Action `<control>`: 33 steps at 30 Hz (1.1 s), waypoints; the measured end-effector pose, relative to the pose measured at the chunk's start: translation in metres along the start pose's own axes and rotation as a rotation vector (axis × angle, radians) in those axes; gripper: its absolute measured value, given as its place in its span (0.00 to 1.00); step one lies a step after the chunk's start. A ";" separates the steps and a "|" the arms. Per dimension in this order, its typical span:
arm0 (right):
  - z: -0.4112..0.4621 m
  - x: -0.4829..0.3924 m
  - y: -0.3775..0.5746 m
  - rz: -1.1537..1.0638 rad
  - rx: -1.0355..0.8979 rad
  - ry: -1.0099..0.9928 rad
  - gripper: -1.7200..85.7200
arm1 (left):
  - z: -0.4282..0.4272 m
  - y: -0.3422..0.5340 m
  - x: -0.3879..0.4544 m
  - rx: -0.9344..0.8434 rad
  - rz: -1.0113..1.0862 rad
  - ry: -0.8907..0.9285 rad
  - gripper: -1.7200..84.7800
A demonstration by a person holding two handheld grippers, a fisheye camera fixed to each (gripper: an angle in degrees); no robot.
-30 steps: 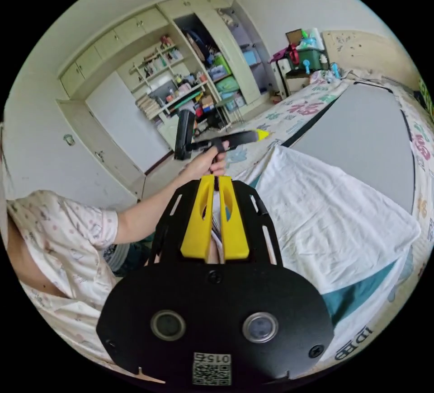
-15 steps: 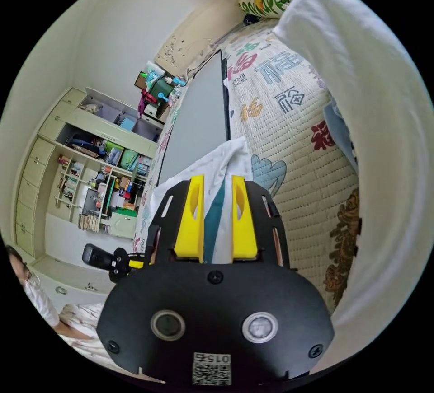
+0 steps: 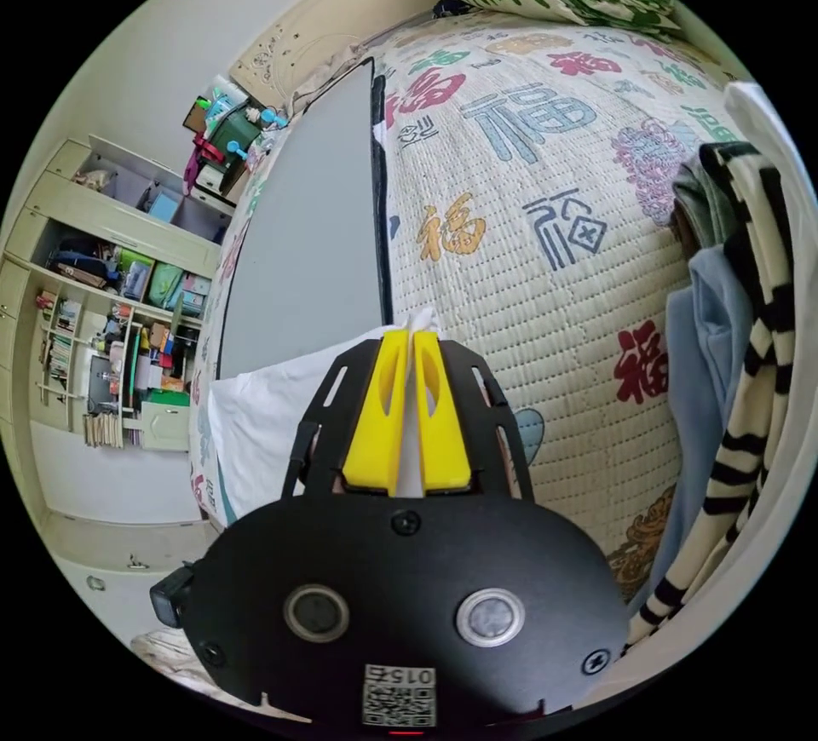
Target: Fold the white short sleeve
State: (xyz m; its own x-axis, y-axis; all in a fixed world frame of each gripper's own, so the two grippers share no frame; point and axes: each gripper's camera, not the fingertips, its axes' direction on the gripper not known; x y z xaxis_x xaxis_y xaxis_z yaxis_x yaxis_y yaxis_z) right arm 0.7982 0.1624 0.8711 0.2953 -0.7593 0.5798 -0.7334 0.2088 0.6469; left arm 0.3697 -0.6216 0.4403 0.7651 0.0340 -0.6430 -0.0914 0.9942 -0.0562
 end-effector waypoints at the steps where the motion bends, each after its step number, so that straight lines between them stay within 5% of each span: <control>1: 0.005 0.000 0.001 0.003 -0.004 0.016 0.04 | -0.004 0.000 -0.003 0.000 -0.009 0.013 0.09; 9: -0.022 -0.026 0.031 0.089 -0.003 0.273 0.09 | -0.046 0.015 -0.008 0.050 -0.015 0.058 0.09; 17: -0.155 -0.180 0.105 -0.037 0.356 0.077 0.08 | -0.141 0.091 0.004 0.319 -0.061 0.028 0.09; 25: -0.172 -0.258 0.231 -0.312 0.566 0.042 0.07 | -0.179 0.144 0.060 0.338 0.020 -0.207 0.09; 33: -0.014 -0.196 0.450 -0.761 1.294 0.512 0.06 | -0.236 0.208 0.097 0.523 -0.060 -0.565 0.14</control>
State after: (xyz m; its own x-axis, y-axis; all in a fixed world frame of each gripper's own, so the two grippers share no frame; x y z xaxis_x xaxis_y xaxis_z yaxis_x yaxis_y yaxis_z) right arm 0.4184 0.4140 1.0556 0.7915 -0.1021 0.6026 -0.2492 -0.9542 0.1657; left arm 0.2746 -0.4356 0.1862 0.9812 -0.1144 -0.1552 0.1662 0.9100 0.3798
